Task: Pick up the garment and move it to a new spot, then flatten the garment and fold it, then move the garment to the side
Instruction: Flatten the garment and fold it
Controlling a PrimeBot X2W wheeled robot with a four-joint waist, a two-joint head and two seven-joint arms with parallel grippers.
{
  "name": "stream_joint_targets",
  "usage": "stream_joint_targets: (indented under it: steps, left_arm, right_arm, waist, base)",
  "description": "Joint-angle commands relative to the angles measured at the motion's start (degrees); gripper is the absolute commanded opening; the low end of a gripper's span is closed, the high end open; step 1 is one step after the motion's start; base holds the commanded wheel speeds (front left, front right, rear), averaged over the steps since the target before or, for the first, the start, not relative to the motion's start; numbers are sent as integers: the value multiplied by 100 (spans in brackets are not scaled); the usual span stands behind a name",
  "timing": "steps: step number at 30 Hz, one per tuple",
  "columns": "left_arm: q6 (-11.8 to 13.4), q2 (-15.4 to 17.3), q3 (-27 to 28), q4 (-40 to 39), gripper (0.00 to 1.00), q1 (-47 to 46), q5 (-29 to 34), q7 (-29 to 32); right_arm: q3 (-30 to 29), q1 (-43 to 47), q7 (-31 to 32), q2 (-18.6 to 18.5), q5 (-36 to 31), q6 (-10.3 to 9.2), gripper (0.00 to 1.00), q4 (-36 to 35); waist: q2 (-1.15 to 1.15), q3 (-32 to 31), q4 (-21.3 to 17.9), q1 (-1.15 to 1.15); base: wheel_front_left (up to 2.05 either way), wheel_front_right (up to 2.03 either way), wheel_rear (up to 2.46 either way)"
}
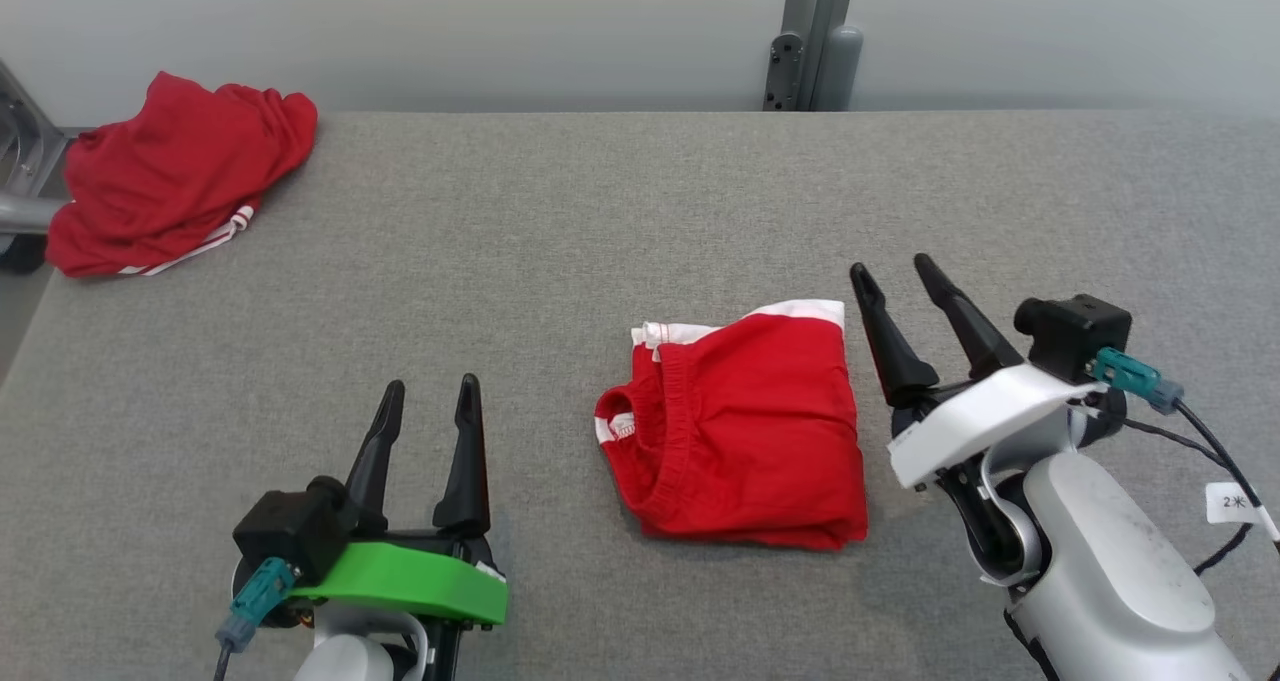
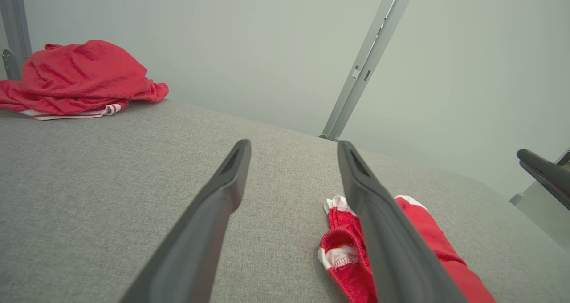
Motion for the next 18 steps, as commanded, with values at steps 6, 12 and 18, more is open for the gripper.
stream_joint_targets:
  steps: [6, 12, 18]
  left_arm:
    - [-52, -51, 265, -58, 100, 175, 216, -3]
    - [-34, -80, 530, -93, 100, 591, 432, -3]
    - [-18, -59, 660, -71, 100, 816, 708, -3]
  right_arm:
    - [-785, 713, -483, 224, -878, 2, 100, -383]
    - [-1373, 1472, -576, 562, -1578, 1, 100, -905]
    - [-1611, 1849, -578, 666, -1938, 1, 100, -1260]
  waist:
    - [0, -163, -294, 0]
    - [0, -308, -461, 0]
    - [0, -370, -524, 0]
  base:
    - [0, 0, 0]
    - [0, 0, 0]
    - [0, 0, 0]
